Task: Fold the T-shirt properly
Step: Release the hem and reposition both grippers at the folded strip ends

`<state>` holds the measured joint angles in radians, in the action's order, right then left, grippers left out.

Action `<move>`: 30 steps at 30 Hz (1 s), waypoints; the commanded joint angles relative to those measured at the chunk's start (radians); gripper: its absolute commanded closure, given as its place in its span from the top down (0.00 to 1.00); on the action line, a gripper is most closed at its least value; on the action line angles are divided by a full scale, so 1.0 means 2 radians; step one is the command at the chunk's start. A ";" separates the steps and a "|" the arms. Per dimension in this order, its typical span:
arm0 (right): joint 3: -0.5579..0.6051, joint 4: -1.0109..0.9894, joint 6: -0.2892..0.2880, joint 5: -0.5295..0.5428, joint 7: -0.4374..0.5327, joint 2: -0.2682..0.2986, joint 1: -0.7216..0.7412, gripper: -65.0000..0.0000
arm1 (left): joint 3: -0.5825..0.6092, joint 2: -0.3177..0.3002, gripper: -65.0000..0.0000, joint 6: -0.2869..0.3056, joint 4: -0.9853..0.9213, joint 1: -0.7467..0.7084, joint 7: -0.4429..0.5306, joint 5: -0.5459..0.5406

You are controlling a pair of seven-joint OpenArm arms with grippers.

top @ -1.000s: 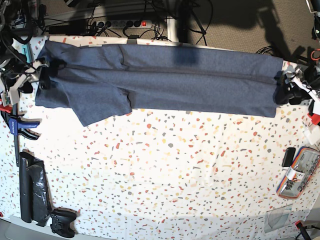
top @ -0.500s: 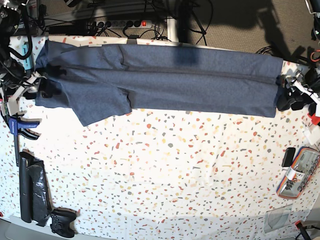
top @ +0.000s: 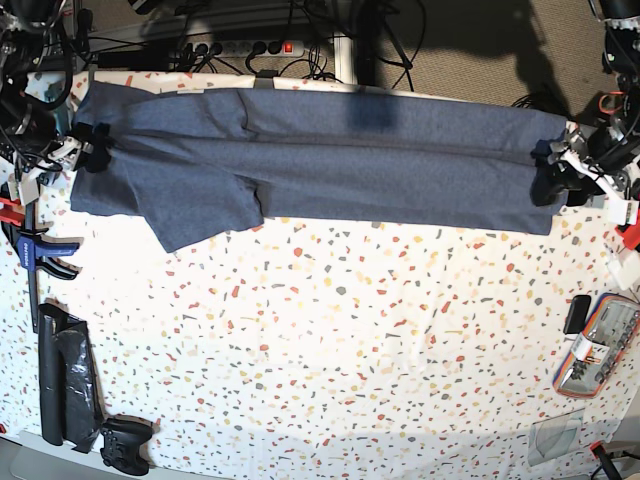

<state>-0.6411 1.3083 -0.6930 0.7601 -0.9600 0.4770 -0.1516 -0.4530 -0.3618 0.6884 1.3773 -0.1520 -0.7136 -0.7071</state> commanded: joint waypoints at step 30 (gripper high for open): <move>-0.003 0.005 -0.003 0.071 -0.022 0.061 0.011 0.58 | -0.006 -0.052 0.63 0.005 -0.088 0.006 -0.101 -0.149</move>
<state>-0.6399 1.3018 -0.6937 0.8776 -1.0157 0.5709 -0.1387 -0.4583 -0.4488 0.6926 1.1942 -0.1490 -0.9066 -0.9970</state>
